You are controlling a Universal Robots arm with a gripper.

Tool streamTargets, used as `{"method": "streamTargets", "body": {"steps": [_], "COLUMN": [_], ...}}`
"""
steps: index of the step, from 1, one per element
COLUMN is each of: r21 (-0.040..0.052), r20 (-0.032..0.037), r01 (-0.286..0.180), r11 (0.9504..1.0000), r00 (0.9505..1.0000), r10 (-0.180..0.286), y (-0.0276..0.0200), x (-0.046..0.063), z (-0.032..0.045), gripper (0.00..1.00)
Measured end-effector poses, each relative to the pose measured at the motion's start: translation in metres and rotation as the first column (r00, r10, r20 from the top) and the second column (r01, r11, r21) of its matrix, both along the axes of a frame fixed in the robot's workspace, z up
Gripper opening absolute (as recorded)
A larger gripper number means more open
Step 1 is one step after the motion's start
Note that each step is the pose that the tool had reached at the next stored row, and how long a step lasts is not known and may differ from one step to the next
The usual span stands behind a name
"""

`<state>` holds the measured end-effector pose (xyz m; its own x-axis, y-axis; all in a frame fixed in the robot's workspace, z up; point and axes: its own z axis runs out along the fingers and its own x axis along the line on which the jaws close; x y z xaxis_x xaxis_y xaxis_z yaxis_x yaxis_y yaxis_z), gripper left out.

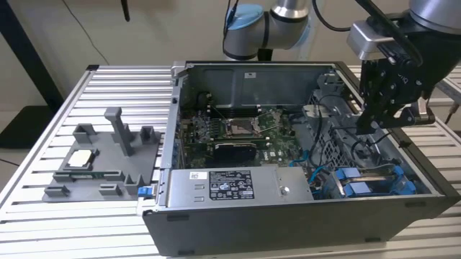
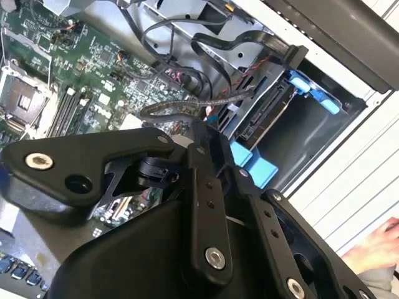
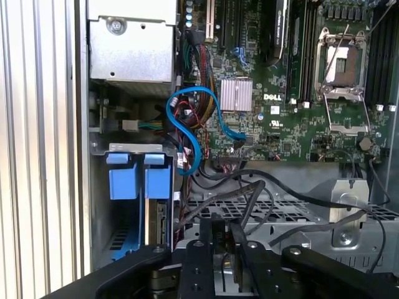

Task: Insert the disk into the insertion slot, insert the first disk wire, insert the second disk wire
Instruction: 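Insert the first disk wire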

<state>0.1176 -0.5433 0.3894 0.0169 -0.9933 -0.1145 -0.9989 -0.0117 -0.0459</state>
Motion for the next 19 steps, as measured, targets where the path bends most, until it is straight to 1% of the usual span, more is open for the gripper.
{"method": "streamTargets", "body": {"steps": [3, 6, 7, 12, 19], "r21": [-0.0001, -0.0002, -0.0002, -0.0009, -0.0132], "r20": [0.0012, 0.0013, 0.0013, 0.0013, 0.0001], "r01": [0.0, 0.0, 0.0, 0.0, 0.0], "r11": [1.0, 1.0, 1.0, 1.0, 0.9999], "r00": [1.0, 1.0, 1.0, 1.0, 1.0], "r10": [0.0, 0.0, 0.0, 0.0, 0.0], "y": [0.0, 0.0, 0.0, 0.0, -0.0012], "x": [-0.0004, -0.0004, -0.0004, -0.0002, 0.0038], "z": [-0.0001, -0.0001, -0.0001, -0.0005, -0.0037], "gripper": [0.21, 0.21, 0.19, 0.19, 0.19]}}
